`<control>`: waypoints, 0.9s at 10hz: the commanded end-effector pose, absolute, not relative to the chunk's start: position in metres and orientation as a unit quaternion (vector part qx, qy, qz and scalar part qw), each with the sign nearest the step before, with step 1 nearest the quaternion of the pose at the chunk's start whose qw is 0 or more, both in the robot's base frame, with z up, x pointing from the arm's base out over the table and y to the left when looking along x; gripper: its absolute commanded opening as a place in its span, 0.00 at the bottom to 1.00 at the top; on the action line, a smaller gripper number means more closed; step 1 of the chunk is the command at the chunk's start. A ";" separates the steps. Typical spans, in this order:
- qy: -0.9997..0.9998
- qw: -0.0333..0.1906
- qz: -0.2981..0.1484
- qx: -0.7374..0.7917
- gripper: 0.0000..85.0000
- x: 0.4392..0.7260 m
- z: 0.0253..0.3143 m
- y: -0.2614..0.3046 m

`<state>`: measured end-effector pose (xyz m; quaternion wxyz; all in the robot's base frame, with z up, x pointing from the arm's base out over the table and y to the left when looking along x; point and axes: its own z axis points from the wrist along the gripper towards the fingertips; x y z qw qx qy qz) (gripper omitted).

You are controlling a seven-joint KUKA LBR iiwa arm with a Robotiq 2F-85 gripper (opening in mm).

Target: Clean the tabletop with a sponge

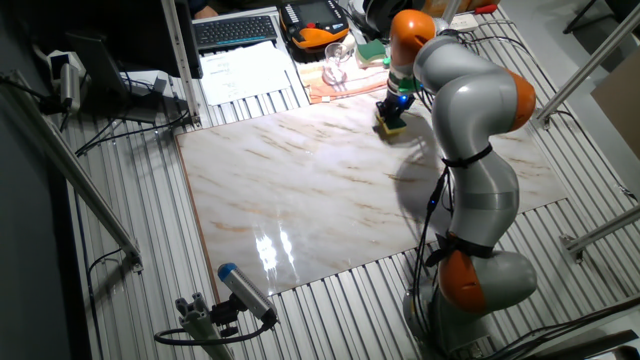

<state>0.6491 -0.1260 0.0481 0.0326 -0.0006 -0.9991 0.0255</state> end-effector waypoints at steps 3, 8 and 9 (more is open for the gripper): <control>-0.999 0.028 0.025 0.005 0.00 0.647 0.037 -0.128; -1.000 0.024 0.010 0.000 0.00 0.648 0.024 -0.124; -1.000 0.025 0.005 -0.001 0.00 0.648 0.025 -0.122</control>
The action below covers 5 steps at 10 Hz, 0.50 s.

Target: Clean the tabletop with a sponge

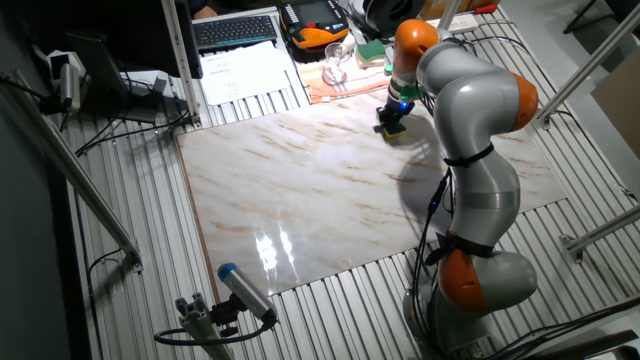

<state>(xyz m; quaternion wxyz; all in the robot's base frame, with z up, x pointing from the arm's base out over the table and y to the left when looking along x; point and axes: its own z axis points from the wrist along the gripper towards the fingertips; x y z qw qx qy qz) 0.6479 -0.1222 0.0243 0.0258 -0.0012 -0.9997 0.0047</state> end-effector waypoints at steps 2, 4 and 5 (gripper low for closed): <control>-1.000 0.026 0.001 -0.002 0.00 0.649 0.027 -0.121; -1.000 0.026 0.001 -0.004 0.00 0.650 0.026 -0.116; -1.000 0.024 0.001 -0.004 0.00 0.650 0.025 -0.113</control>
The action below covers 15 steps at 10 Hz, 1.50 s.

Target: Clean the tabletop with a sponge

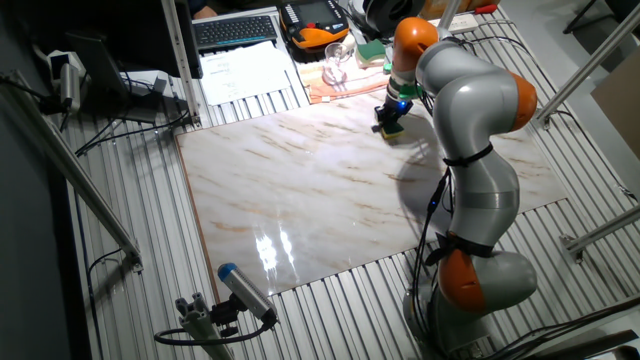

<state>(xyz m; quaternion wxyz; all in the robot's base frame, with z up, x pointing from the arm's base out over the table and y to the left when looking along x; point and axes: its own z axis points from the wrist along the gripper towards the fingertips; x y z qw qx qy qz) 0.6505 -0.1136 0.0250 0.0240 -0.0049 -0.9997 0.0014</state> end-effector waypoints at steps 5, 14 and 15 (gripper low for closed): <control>-1.000 0.024 -0.001 -0.014 0.00 0.648 0.023 -0.097; -0.999 0.021 -0.002 -0.024 0.00 0.645 0.020 -0.067; -0.999 0.021 -0.002 -0.026 0.00 0.644 0.020 -0.063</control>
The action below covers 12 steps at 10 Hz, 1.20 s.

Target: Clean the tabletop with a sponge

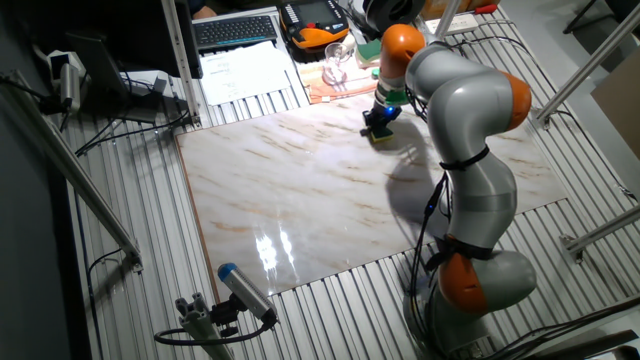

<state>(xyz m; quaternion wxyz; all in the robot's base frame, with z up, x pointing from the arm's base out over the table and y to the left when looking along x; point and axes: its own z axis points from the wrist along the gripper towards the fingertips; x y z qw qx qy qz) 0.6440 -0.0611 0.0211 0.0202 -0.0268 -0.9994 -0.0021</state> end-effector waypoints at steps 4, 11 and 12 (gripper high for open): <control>-0.999 0.023 0.003 -0.034 0.00 0.643 0.029 -0.042; -0.999 0.016 0.005 -0.046 0.00 0.638 0.023 -0.007; -0.999 0.016 0.005 -0.046 0.00 0.638 0.023 -0.004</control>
